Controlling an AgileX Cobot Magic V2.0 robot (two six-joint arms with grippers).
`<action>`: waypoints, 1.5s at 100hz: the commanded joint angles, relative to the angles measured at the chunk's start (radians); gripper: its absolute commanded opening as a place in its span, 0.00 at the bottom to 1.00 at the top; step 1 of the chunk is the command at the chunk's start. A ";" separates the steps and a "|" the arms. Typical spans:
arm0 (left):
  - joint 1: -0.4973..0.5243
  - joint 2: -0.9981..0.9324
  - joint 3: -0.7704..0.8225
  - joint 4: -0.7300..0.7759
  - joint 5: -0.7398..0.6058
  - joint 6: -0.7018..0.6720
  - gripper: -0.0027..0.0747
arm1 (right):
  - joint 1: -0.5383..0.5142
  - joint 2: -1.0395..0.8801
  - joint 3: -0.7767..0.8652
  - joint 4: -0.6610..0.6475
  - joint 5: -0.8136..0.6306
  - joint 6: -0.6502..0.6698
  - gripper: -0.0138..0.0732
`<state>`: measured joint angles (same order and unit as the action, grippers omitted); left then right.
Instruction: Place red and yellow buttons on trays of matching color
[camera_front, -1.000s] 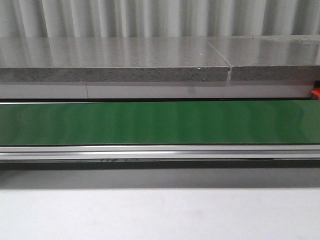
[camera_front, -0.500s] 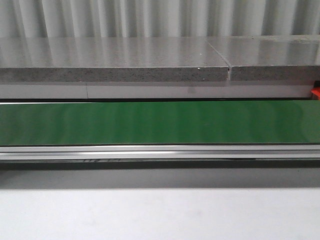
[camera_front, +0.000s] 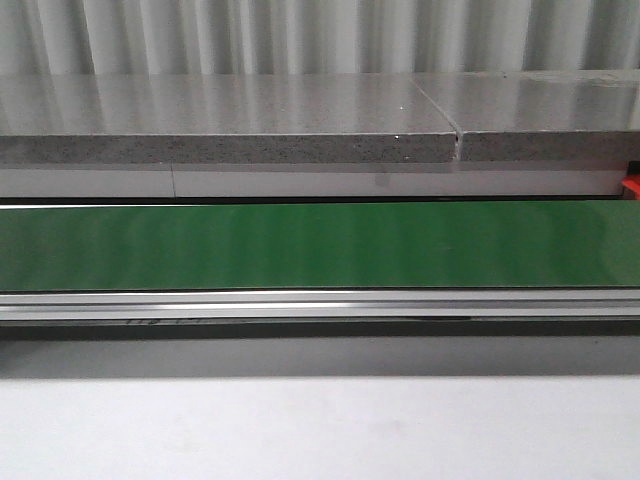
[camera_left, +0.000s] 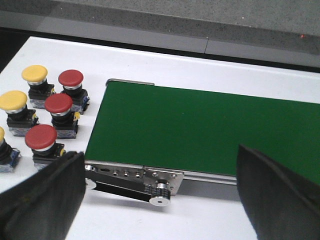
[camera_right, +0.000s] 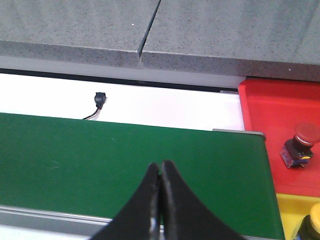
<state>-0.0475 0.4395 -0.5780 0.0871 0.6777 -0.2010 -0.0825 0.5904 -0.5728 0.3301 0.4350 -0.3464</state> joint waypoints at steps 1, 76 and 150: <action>-0.007 0.026 -0.027 0.022 -0.075 -0.096 0.82 | -0.001 -0.005 -0.025 0.015 -0.062 -0.004 0.08; 0.349 0.667 -0.067 0.227 -0.359 -0.578 0.82 | -0.001 -0.005 -0.025 0.015 -0.062 -0.004 0.08; 0.365 1.096 -0.284 0.236 -0.341 -0.516 0.82 | -0.001 -0.005 -0.025 0.015 -0.062 -0.004 0.08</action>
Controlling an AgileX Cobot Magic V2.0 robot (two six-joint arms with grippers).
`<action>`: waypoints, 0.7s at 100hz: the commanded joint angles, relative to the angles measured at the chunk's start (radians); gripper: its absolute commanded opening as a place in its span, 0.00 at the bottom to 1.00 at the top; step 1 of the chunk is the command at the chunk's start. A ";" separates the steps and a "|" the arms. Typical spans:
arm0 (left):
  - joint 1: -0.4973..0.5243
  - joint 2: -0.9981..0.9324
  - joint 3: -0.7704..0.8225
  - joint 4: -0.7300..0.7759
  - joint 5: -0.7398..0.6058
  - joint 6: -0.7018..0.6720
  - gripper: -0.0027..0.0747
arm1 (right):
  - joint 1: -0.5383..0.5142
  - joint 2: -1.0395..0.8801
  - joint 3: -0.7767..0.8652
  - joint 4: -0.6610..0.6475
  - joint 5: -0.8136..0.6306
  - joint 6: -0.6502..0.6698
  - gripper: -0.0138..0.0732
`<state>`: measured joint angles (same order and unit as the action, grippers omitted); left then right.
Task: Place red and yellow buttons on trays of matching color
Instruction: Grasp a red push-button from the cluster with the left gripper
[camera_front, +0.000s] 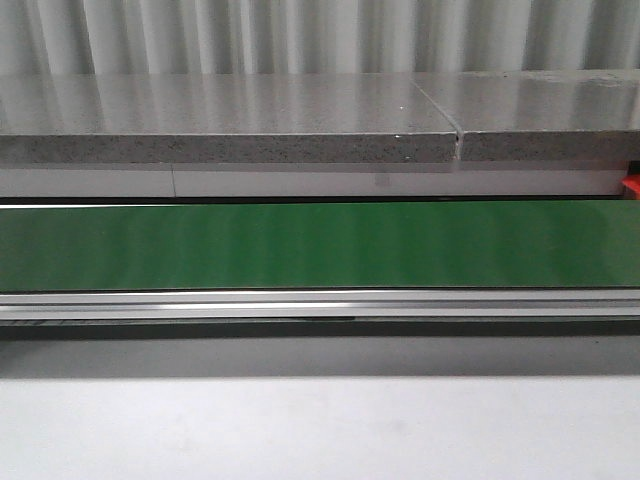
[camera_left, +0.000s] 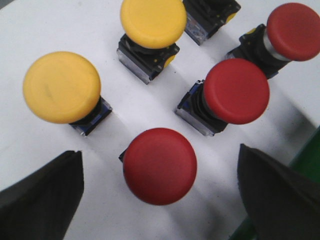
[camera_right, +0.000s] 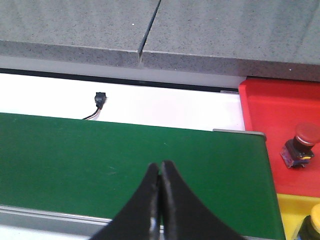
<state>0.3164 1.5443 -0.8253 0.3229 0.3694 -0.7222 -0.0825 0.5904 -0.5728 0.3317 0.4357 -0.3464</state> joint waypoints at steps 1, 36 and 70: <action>0.001 -0.005 -0.036 0.000 -0.032 0.005 0.82 | -0.001 -0.005 -0.025 0.014 -0.062 -0.004 0.08; 0.001 0.044 -0.038 0.000 -0.044 0.005 0.53 | -0.001 -0.005 -0.025 0.014 -0.061 -0.004 0.08; 0.001 -0.004 -0.050 -0.001 -0.036 0.005 0.01 | -0.001 -0.005 -0.025 0.014 -0.061 -0.004 0.08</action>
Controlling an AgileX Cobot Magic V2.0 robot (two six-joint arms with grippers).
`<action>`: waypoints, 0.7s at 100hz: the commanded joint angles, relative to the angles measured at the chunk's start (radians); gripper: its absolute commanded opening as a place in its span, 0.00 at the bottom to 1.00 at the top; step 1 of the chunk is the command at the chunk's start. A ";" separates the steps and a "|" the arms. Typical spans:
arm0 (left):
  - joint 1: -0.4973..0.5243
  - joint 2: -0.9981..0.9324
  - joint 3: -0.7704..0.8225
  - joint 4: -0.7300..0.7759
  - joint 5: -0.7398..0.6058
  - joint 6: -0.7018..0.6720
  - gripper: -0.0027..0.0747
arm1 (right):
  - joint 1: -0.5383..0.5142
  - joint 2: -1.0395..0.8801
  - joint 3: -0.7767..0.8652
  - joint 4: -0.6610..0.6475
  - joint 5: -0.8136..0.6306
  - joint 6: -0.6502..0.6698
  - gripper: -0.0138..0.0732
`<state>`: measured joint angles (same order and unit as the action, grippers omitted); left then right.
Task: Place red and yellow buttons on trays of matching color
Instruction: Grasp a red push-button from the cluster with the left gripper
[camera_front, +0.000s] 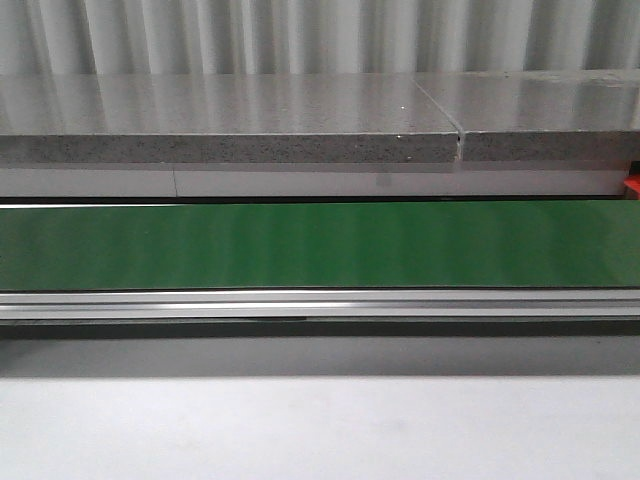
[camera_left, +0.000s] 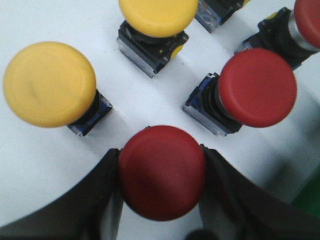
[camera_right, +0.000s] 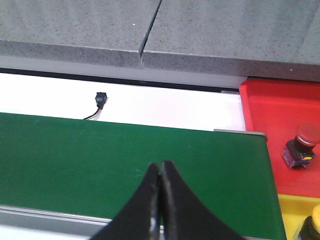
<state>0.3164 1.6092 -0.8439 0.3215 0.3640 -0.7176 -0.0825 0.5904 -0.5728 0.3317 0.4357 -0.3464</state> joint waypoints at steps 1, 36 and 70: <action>0.001 -0.075 -0.031 0.000 -0.029 0.000 0.01 | -0.001 -0.005 -0.025 0.014 -0.061 -0.004 0.08; -0.089 -0.311 -0.031 0.000 0.006 0.083 0.01 | -0.001 -0.005 -0.025 0.014 -0.061 -0.004 0.08; -0.271 -0.333 -0.055 -0.002 0.006 0.108 0.01 | -0.001 -0.005 -0.025 0.014 -0.061 -0.004 0.08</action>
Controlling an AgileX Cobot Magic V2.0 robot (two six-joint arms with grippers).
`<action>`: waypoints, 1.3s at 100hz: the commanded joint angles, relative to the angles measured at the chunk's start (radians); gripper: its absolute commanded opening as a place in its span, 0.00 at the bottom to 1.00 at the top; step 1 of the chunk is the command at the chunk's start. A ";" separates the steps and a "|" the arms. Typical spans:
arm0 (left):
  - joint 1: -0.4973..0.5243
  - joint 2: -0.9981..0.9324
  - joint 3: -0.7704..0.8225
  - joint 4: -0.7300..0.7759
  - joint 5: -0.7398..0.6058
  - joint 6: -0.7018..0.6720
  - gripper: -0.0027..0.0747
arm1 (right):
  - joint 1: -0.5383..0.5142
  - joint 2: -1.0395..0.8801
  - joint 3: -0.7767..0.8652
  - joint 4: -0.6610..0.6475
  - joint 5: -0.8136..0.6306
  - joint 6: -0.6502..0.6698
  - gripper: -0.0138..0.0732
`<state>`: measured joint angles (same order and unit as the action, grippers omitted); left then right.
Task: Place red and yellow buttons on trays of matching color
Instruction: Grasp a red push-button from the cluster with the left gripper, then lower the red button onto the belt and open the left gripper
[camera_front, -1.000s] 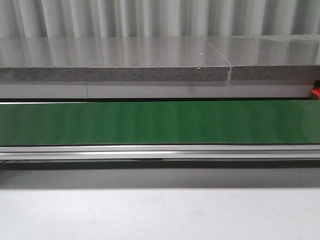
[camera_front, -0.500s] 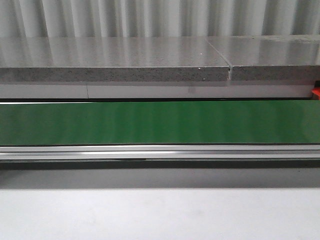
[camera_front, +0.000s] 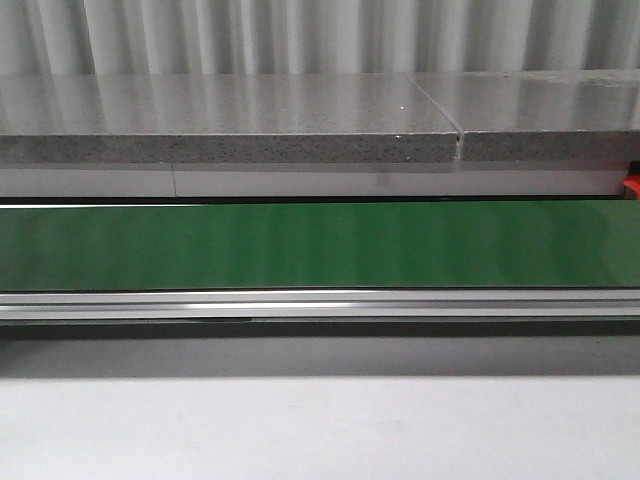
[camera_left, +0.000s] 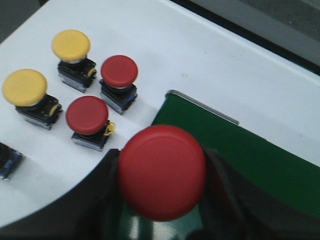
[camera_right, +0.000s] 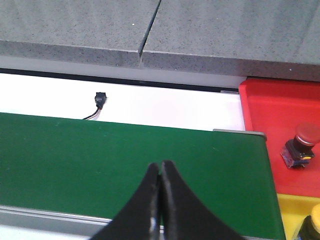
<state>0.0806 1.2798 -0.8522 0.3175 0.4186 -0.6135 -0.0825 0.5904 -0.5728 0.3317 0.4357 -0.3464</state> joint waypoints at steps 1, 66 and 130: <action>-0.038 -0.001 -0.046 0.002 -0.050 0.004 0.01 | -0.001 -0.005 -0.025 0.014 -0.061 -0.004 0.08; -0.095 0.153 -0.062 -0.033 -0.043 0.004 0.02 | -0.001 -0.005 -0.025 0.014 -0.061 -0.004 0.08; -0.095 0.087 -0.170 -0.077 0.058 0.160 0.87 | -0.001 -0.005 -0.025 0.014 -0.061 -0.004 0.08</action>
<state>-0.0095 1.4217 -0.9580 0.2431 0.4891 -0.4780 -0.0825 0.5904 -0.5728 0.3317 0.4357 -0.3464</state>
